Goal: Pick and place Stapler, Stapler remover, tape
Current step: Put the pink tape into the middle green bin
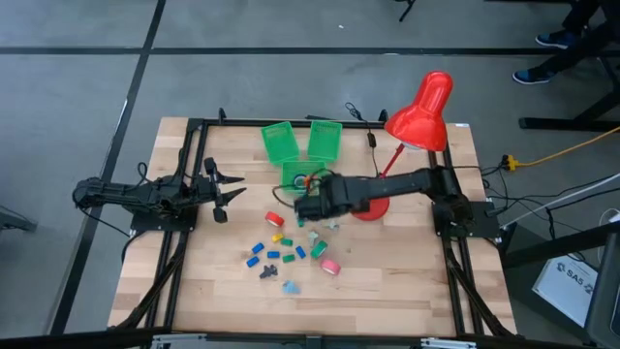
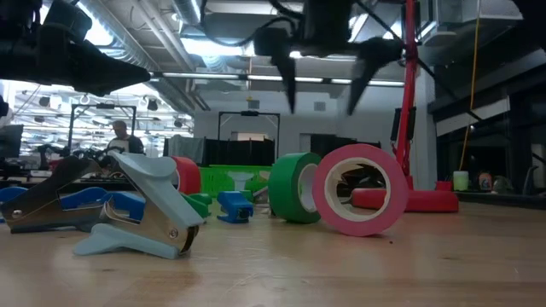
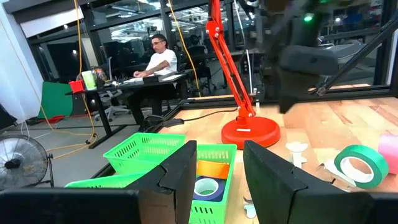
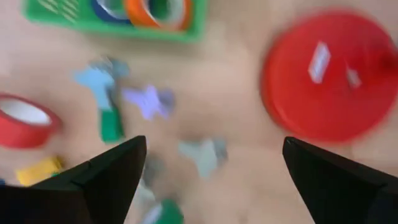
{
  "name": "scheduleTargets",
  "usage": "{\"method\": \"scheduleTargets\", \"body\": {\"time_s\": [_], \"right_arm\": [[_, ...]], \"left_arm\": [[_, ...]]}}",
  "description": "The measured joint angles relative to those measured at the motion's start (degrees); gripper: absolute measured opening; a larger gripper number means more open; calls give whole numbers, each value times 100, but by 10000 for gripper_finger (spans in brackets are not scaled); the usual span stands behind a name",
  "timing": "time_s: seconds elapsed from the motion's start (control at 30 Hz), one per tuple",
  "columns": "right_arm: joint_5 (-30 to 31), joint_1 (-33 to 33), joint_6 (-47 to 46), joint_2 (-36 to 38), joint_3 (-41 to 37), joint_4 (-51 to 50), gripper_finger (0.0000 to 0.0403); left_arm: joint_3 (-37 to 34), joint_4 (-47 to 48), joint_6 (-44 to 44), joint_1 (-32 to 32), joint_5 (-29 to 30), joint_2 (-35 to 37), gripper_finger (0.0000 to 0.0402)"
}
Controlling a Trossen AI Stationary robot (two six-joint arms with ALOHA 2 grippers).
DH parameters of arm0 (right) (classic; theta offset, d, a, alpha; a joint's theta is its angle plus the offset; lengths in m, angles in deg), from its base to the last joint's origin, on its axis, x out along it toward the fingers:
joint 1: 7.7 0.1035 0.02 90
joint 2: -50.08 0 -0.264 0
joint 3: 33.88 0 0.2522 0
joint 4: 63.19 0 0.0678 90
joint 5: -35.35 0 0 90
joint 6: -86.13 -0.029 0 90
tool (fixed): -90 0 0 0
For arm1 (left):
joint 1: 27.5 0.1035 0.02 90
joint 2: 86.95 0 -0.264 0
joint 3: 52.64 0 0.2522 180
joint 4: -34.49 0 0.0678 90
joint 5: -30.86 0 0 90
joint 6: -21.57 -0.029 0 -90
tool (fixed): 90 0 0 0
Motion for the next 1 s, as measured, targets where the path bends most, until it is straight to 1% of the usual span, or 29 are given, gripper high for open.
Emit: {"method": "scheduleTargets", "body": {"time_s": [0.07,0.17,0.27,0.33,0.4,0.57,0.67,0.8,0.93,1.0], "right_arm": [[-142,171,-513,0,-2,-168,383],[-173,428,-1111,0,-2,-367,382],[-171,663,-1486,0,-2,-455,368],[-171,780,-1746,0,-6,-494,346],[-169,875,-1896,0,-98,-470,316],[-322,974,-1899,-2,-543,-169,228],[-412,970,-1900,-4,-676,-83,188],[-510,945,-1902,-7,-780,-89,158],[-486,915,-1992,83,-949,-114,144],[-378,913,-2139,256,-1161,54,137]], "left_arm": [[0,0,2,0,0,2,127],[-1,1,1,0,0,1,128],[0,0,0,0,0,2,127],[0,1,1,0,0,2,128],[0,1,0,0,0,2,127],[-2,0,2,2,0,2,127],[-2,2,0,0,0,2,128],[0,0,1,1,0,2,128],[0,0,2,1,0,0,127],[0,0,0,2,0,0,127]]}}
